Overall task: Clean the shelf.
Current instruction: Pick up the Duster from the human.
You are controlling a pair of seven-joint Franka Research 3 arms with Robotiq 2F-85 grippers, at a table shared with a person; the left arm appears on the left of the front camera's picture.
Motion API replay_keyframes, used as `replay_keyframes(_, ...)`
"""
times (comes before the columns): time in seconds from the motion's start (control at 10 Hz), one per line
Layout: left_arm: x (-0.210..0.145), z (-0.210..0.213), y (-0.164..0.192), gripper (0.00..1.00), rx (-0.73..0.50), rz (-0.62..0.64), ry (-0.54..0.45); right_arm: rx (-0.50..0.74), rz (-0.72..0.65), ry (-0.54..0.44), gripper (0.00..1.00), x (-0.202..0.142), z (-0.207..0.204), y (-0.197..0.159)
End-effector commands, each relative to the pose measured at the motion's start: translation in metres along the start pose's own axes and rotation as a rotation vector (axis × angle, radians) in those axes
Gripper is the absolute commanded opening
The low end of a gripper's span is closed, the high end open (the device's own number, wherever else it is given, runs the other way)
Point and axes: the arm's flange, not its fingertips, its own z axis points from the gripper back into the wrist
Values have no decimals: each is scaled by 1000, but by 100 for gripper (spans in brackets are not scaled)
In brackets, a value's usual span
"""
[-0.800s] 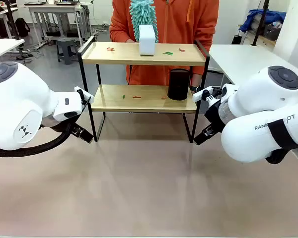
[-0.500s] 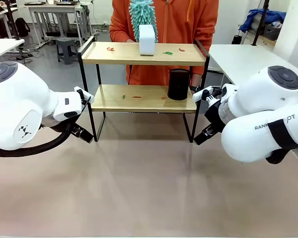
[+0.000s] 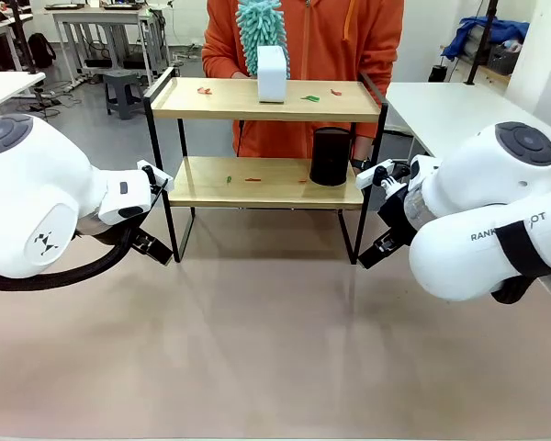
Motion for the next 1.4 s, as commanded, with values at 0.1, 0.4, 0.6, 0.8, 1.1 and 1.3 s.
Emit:
replay_keyframes(0.1, 0, 0, 0, 100, 0, -1, 0, 0, -1, 0, 100, 0, 0, 0)
replay_keyframes(0.4, -4, 58, -7, 100, -316, -162, 136, 194, -39, 204, 100, -3, 48, -20)
replay_keyframes(0.6, -22, 129, 15, 100, -544, -111, 95, 402, -362, 246, 100, -19, 123, -56)
replay_keyframes(0.8, -47, 172, 79, 100, -637, 119, -81, 692, -548, 50, 100, -66, 187, -112)
replay_keyframes(1.1, -130, 175, 199, 100, -897, 616, -522, 1018, -933, -406, 100, -190, 216, -209)
replay_keyframes(1.3, -150, 134, 210, 100, -947, 818, -790, 1002, -1112, -506, 100, -220, 174, -217)
